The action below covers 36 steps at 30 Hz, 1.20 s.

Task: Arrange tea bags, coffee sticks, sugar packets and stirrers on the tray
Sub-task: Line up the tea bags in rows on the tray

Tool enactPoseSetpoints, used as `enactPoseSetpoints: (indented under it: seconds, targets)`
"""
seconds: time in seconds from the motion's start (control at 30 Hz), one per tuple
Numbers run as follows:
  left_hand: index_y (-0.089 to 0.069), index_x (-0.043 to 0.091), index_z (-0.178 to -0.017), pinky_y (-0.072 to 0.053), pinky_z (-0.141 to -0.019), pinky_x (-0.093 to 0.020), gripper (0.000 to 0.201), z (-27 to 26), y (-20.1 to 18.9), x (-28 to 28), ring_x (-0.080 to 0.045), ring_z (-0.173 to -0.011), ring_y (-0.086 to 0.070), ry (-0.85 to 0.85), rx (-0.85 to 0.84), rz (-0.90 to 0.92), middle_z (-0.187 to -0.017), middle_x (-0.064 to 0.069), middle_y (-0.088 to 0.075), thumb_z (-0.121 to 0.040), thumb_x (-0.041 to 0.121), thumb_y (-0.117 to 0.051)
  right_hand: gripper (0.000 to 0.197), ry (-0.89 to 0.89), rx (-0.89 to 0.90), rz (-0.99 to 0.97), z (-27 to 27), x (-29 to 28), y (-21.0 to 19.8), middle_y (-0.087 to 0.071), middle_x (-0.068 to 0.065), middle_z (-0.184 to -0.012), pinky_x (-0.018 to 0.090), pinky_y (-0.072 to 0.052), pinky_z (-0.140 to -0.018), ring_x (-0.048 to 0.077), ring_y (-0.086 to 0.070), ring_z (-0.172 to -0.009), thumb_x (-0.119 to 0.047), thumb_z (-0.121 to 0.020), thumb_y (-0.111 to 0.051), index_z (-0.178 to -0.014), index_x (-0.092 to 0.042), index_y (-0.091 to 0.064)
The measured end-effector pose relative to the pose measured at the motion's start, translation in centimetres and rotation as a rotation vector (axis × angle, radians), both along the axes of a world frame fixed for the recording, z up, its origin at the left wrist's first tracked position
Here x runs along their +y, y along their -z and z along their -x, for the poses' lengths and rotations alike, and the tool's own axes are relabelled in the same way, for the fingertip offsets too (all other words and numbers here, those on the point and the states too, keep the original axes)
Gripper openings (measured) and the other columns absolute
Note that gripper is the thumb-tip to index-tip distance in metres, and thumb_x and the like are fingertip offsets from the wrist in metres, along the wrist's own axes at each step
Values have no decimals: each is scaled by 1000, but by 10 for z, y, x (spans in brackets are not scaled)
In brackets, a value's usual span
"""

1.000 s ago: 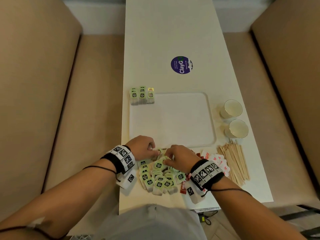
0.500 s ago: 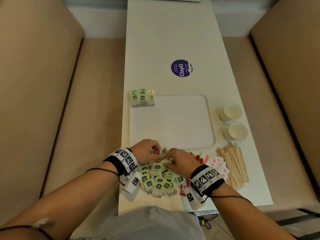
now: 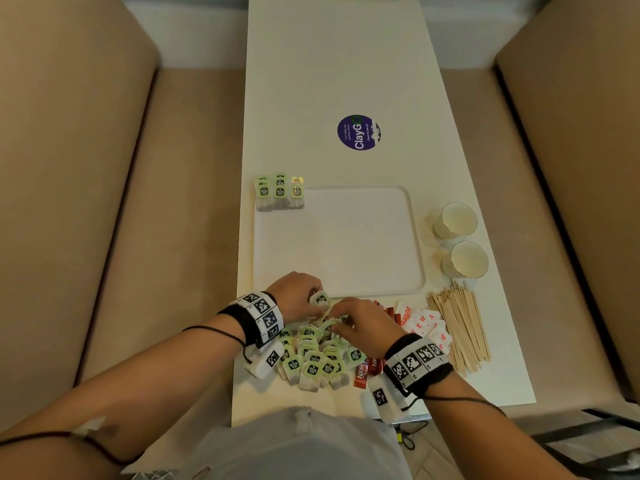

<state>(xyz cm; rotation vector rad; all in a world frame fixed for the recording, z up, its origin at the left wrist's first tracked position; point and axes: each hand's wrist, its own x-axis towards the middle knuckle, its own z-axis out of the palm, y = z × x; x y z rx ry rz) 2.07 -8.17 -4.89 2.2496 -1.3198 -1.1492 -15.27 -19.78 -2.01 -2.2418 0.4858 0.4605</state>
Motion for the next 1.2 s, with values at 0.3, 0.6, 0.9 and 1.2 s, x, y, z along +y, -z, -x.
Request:
enactPoseSetpoints:
  seconds: [0.3,0.6,0.9,1.2]
  targets:
    - [-68,21,-79,-45,-63,-24,13,-20,-8,6,1,-57,-54,-203,230,106,-69,10,-64,-85,28,-77,4,231,-43,-147,0,-12,-5,-71,-10,-91,26,-53,-74,8,-64,-78,-32,-95,-65,-98,-33,-68]
    - [-64,-5,-98,-57,-92,-35,13,-24,-26,19,-14,-95,-71,-593,681,239,-110,-7,-76,-96,6,-58,16,360,-170,-223,-41,0,-15,-67,1,-80,41,-55,-70,23,-64,-73,-44,-87,-66,-91,-29,-65]
    - [-49,12,-119,-62,-71,-44,47,-27,-43,35,-31,-94,-73,-657,850,317,-103,-11,-69,-85,32,-74,22,357,-221,-230,-82,10,-26,-69,9,-80,47,-57,-71,27,-67,-73,-46,-90,-68,-91,-25,-64]
    - [-63,10,-111,-60,-67,-34,34,-38,-33,51,-22,-86,-71,-651,759,336,-96,-9,-75,-82,2,-79,10,312,-230,-390,-98,13,-26,-73,9,-82,47,-56,-80,19,-66,-72,-26,-93,-71,-102,-24,-70]
